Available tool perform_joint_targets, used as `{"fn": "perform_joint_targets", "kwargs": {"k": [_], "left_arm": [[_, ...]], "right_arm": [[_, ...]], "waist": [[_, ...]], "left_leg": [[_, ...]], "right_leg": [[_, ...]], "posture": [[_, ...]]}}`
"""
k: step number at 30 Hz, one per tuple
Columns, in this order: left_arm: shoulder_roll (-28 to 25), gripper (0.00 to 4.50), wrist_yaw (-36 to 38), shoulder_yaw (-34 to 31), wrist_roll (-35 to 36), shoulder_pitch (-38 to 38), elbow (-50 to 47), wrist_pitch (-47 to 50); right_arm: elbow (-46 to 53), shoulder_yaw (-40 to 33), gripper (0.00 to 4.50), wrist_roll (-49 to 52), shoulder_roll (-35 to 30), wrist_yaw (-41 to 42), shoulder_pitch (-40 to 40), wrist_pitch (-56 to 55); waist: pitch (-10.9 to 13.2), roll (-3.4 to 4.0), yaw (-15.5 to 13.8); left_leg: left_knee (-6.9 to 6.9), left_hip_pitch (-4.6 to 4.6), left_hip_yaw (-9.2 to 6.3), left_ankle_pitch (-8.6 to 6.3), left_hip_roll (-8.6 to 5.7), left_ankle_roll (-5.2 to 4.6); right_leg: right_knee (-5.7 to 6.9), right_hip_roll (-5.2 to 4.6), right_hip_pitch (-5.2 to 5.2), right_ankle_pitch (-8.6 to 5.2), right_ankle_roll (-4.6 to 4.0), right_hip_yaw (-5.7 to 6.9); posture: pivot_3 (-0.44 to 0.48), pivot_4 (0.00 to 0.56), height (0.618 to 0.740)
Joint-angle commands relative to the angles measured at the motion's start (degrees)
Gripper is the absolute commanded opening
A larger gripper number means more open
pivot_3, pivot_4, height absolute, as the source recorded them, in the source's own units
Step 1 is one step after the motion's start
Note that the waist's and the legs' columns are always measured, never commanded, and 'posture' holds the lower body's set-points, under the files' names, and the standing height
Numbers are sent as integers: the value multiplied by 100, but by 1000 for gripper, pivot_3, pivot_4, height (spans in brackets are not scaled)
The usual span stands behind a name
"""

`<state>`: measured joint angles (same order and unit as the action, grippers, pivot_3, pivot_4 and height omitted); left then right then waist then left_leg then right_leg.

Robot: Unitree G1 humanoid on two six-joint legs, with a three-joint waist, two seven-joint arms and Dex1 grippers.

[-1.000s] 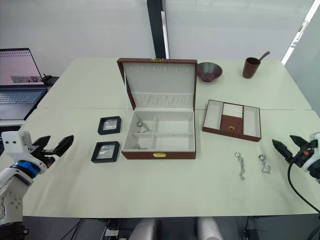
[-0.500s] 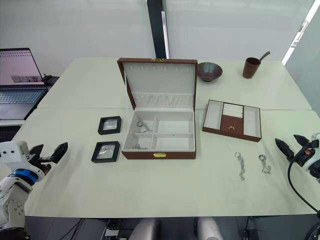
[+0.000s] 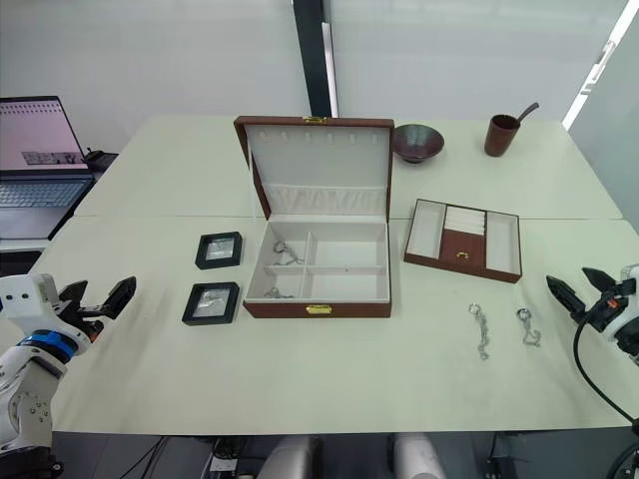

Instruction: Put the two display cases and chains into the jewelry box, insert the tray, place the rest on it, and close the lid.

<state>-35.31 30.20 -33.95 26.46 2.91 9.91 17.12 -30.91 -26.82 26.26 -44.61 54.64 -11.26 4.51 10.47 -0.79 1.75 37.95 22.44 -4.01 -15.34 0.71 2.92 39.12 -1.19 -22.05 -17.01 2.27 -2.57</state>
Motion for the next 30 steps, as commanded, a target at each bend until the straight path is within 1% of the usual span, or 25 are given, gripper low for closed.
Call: {"fn": "perform_joint_targets", "kwargs": {"k": [1,5,9,12,14,17,20,23,26,30], "left_arm": [[-176,4481,260,144,13,99,-38,-5],[-428,4481,933,403,85,238,-20,-20],[-750,4481,1736,745,166,412,-12,77],[-1028,4481,2534,1189,173,678,17,134],[-1172,4481,2926,1409,165,833,27,197],[-1504,4481,3685,1819,176,871,-133,378],[-1834,4481,4329,2100,124,695,-289,383],[-2088,4481,4783,2357,-84,692,-232,110],[-2264,4481,5114,2609,-402,776,-55,-313],[-2365,4481,5339,2914,-787,898,179,-818]], "right_arm": [[609,-103,4500,259,-143,277,101,202],[1480,18,4500,516,-245,788,380,637],[2711,224,4500,828,-379,1083,622,1211],[3607,444,4500,1051,-480,1243,729,1577],[4109,574,4500,1182,-510,1305,796,1750],[4856,820,4500,1398,-533,1367,853,1996],[5328,1013,4500,1521,-574,1411,873,2169],[5655,1162,4500,1602,-553,1426,797,2237],[5810,1278,4500,1567,-588,1507,762,2185],[5849,1409,4500,1473,-623,1588,733,2088]], "waist": [[0,0,0],[0,0,-1],[0,1,-2],[-1,2,0],[-1,2,-3],[0,2,8],[0,2,11],[0,2,1],[1,2,-5],[1,1,-11]], "left_leg": [[0,0,-1,0,0,0],[0,1,-2,0,-1,0],[-1,1,-5,0,0,0],[0,0,-5,0,0,0],[0,1,-5,0,-2,0],[-1,5,-8,0,0,0],[-1,5,-7,0,1,0],[-1,4,-8,0,2,0],[0,6,-8,0,0,0],[0,8,-8,0,-1,-1]], "right_leg": [[0,0,0,0,0,1],[0,0,0,0,0,2],[-1,1,0,0,0,4],[1,3,0,0,0,4],[1,3,0,0,0,5],[-3,6,-2,-1,0,8],[-3,6,-3,-1,0,6],[-2,6,-3,-1,-1,8],[-4,6,-2,-1,0,8],[-6,6,-3,-1,0,10]], "posture": [[0,150,740],[0,150,740],[0,150,740],[0,150,740],[0,150,740],[0,150,740],[0,150,740],[0,150,740],[0,150,740],[0,150,740]]}}
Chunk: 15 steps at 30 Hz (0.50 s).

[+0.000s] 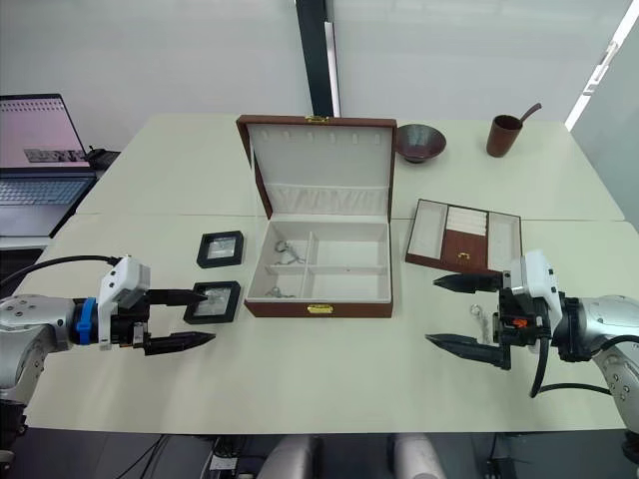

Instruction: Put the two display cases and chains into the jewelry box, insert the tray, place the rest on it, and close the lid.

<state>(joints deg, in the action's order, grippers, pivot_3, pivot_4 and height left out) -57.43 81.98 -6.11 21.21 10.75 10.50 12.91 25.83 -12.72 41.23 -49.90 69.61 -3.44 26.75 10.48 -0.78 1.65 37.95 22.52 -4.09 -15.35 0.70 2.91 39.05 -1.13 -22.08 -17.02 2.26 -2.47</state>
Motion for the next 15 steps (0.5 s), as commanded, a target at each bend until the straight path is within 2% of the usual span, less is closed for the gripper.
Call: {"fn": "perform_joint_targets", "kwargs": {"k": [1,12,15], "left_arm": [[-171,4481,145,232,-436,160,214,-567],[-6,4481,-84,432,-850,378,569,-796],[28,3902,-132,478,-941,401,641,-877]], "right_arm": [[157,25,4500,-70,-88,122,-22,-195],[29,101,4500,-372,82,153,169,-691],[-36,122,4500,-423,82,165,146,-737]], "waist": [[0,0,0],[1,-1,3],[1,-1,3]], "left_leg": [[0,-1,0,0,0,0],[1,2,-1,0,1,-1],[1,1,1,0,0,-1]], "right_leg": [[0,0,0,0,0,0],[2,2,-2,0,0,1],[3,2,-2,0,0,0]], "posture": [[0,150,740],[0,150,740],[0,150,740]]}}
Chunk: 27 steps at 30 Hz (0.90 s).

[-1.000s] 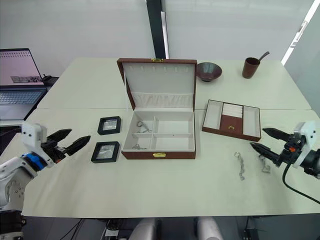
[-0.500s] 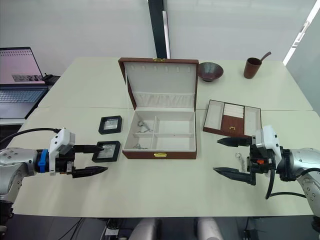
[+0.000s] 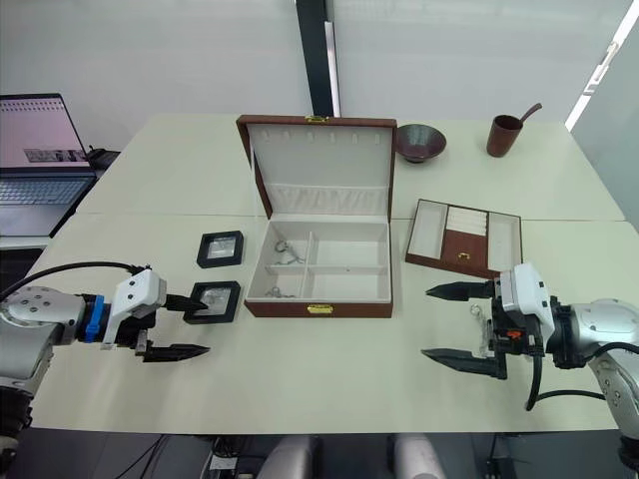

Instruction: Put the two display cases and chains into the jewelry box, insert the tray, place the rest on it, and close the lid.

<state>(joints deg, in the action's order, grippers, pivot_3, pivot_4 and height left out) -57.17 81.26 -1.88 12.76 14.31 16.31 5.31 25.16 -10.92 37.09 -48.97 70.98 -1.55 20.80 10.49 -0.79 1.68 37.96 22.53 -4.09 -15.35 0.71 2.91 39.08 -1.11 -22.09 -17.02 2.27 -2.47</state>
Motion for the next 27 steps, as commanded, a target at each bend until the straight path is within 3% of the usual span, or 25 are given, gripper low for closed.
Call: {"fn": "perform_joint_targets", "kwargs": {"k": [1,13,21,27], "left_arm": [[7,3637,-64,61,-112,42,69,-137],[74,15,-137,119,-244,173,447,-445],[90,15,-55,76,-161,229,488,-523],[-115,15,-59,-124,49,363,-67,-52]], "right_arm": [[19,-54,4500,-16,-16,29,-42,-158],[-28,-28,4500,-8,14,-38,2,-190],[4,-4,4500,14,67,-68,9,-262],[13,-129,4500,150,103,-206,-29,-184]], "waist": [[0,0,1],[0,0,1],[0,0,1],[0,-1,1]], "left_leg": [[0,0,0,0,1,0],[0,-1,0,0,0,0],[1,-1,-2,0,0,0],[1,0,-3,0,0,0]], "right_leg": [[0,0,0,0,0,0],[1,1,0,0,0,0],[2,1,0,0,0,1],[2,1,0,0,0,2]], "posture": [[0,150,740],[0,150,740],[0,150,740],[0,150,740]]}}
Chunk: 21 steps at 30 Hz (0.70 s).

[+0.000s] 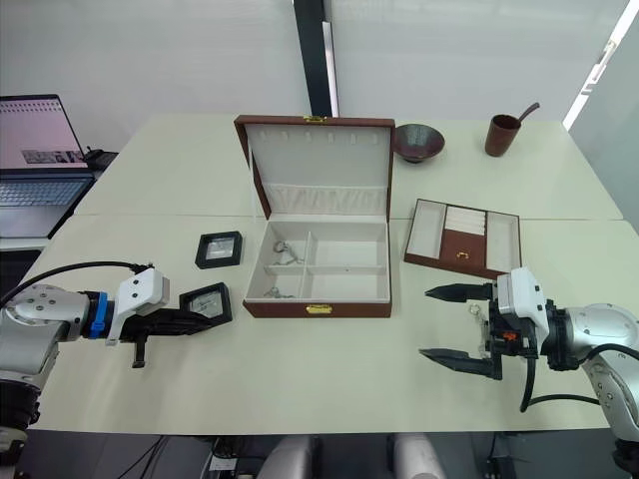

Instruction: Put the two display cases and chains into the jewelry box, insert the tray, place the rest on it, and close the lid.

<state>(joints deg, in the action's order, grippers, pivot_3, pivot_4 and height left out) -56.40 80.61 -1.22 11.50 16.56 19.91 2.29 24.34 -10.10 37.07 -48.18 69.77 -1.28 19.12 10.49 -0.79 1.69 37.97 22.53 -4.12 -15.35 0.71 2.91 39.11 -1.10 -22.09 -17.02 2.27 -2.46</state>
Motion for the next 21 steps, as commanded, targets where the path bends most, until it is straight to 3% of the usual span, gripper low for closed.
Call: {"fn": "perform_joint_targets", "kwargs": {"k": [1,11,16,21], "left_arm": [[-250,15,12,-220,214,153,-591,408],[-423,15,-140,-292,1146,1115,-2220,2551],[-183,15,-139,128,1144,1857,-2348,2831],[381,15,-133,897,619,2719,-1785,2583]], "right_arm": [[102,-252,4500,191,24,-123,-63,12],[175,-530,4500,457,68,-678,-99,309],[200,-728,4500,518,77,-974,-54,453],[217,-886,4500,466,140,-1263,52,446]], "waist": [[1,-2,1],[3,-6,4],[4,-7,2],[5,-10,-12]], "left_leg": [[0,1,-1,0,0,0],[3,5,-4,0,-1,0],[4,6,-4,0,-2,0],[7,8,-4,1,-6,1]], "right_leg": [[0,0,0,0,0,1],[0,2,0,0,0,4],[2,4,-1,0,0,3],[1,4,1,0,0,4]], "posture": [[0,150,740],[0,150,740],[0,150,740],[0,150,740]]}}
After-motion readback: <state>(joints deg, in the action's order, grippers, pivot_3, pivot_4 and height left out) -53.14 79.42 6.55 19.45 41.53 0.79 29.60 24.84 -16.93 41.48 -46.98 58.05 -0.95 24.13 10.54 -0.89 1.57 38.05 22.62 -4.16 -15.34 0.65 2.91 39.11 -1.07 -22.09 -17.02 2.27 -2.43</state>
